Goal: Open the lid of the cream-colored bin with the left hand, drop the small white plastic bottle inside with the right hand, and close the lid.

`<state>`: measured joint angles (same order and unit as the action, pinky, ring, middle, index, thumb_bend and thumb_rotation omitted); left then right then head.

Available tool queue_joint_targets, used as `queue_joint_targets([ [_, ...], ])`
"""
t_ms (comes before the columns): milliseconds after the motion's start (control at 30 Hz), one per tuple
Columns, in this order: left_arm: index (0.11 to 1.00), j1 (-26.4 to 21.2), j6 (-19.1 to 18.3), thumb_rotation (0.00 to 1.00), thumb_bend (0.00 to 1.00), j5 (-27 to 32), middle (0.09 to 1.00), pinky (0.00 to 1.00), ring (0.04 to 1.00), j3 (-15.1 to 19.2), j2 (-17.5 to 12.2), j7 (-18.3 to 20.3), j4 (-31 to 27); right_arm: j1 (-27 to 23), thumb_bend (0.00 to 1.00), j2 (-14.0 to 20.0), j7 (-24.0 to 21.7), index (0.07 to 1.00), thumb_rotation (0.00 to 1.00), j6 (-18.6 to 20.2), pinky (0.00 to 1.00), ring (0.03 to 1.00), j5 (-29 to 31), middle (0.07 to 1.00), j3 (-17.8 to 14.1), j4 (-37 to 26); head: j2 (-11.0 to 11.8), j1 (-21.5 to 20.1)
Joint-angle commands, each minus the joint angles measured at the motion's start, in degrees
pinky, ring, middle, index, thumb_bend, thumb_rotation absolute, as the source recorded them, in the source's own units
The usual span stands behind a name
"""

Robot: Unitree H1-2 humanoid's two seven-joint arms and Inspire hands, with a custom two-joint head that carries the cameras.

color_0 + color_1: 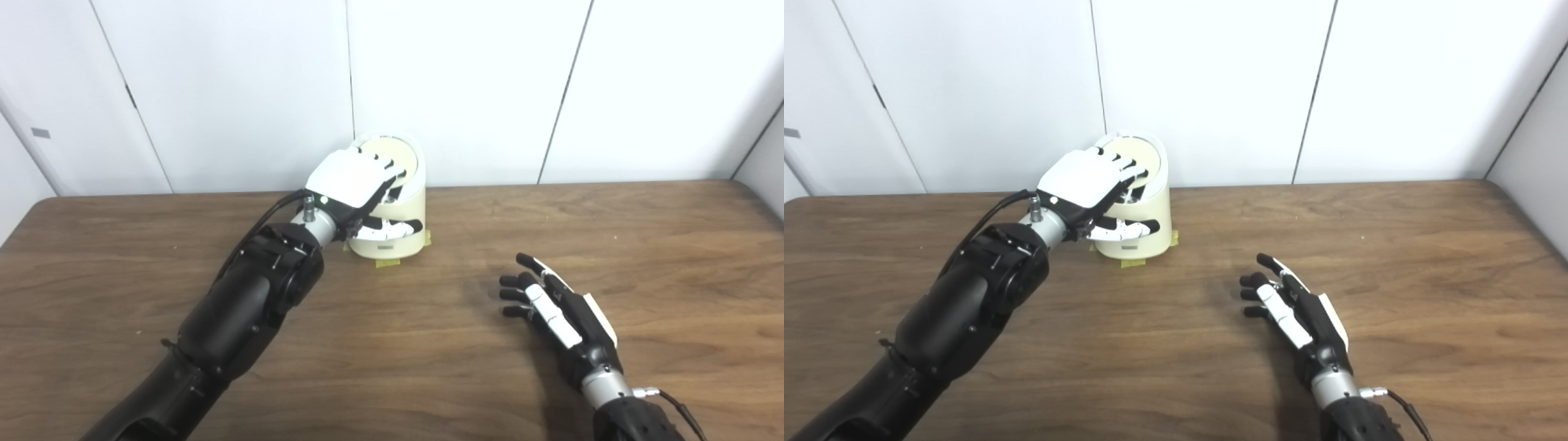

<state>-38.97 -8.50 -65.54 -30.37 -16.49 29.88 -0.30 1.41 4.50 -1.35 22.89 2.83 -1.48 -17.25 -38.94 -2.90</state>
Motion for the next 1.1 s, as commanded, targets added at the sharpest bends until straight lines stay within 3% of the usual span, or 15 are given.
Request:
queue_joint_targets([
  [0,0.916,1.99,0.83,0.76,0.52,1.32,0.923,0.98,0.947,-1.03,-1.03,3.91,0.17,-1.60,0.57,0.13,-0.18,0.859,0.65,-0.97,0.63,0.724,-0.08,0.722,-0.08,-2.09,0.00,-0.01],
  [200,0.897,3.40,0.19,0.68,0.52,2.29,0.912,0.96,0.935,2.25,-0.78,0.84,-5.16,-1.62,0.55,0.08,0.01,0.857,0.65,-1.33,0.63,0.722,-0.74,0.722,0.25,-1.82,0.20,0.21],
  [367,0.903,7.48,0.36,0.43,0.51,3.02,0.929,0.91,0.948,6.78,0.52,-6.24,-11.09,-1.67,0.54,0.14,0.16,0.844,0.66,-1.27,0.63,0.713,-1.68,0.714,0.81,-1.74,0.19,0.34],
  [500,0.922,12.25,3.29,0.30,0.49,6.58,0.920,0.85,0.906,11.16,2.53,-16.41,-14.47,-1.49,0.54,0.27,-0.16,0.840,0.67,-1.58,0.63,0.712,-1.95,0.714,0.97,-1.63,0.39,0.10],
  [600,0.941,14.81,4.28,0.32,0.46,7.02,0.935,0.85,0.918,12.93,3.50,-19.52,-16.91,-1.39,0.55,0.21,-0.07,0.833,0.67,-1.78,0.63,0.712,-2.25,0.712,0.98,-1.63,0.34,0.10],
  [667,0.977,16.51,4.45,0.41,0.41,6.59,0.960,0.91,0.946,13.59,3.85,-20.69,-18.95,-1.37,0.55,0.30,-0.04,0.824,0.68,-2.05,0.62,0.704,-2.67,0.706,1.09,-1.61,0.30,0.11],
  [767,0.972,18.77,4.67,0.45,0.40,5.99,0.955,0.90,0.945,14.14,3.99,-21.80,-21.18,-1.31,0.54,0.36,-0.17,0.819,0.69,-2.31,0.61,0.703,-2.71,0.704,1.09,-1.58,0.25,0.15],
  [933,0.959,24.22,3.70,0.36,0.40,7.58,0.945,0.85,0.928,16.45,4.93,-21.67,-24.92,-1.23,0.53,0.74,-0.31,0.813,0.70,-2.15,0.61,0.709,-3.07,0.701,1.40,-1.76,0.21,0.48],
  [1067,0.932,28.65,1.27,0.33,0.41,13.28,0.923,0.83,0.904,20.31,6.90,-21.04,-27.11,-1.04,0.51,0.75,-0.23,0.809,0.71,-2.11,0.62,0.713,-3.22,0.702,1.49,-1.91,0.15,0.36],
])
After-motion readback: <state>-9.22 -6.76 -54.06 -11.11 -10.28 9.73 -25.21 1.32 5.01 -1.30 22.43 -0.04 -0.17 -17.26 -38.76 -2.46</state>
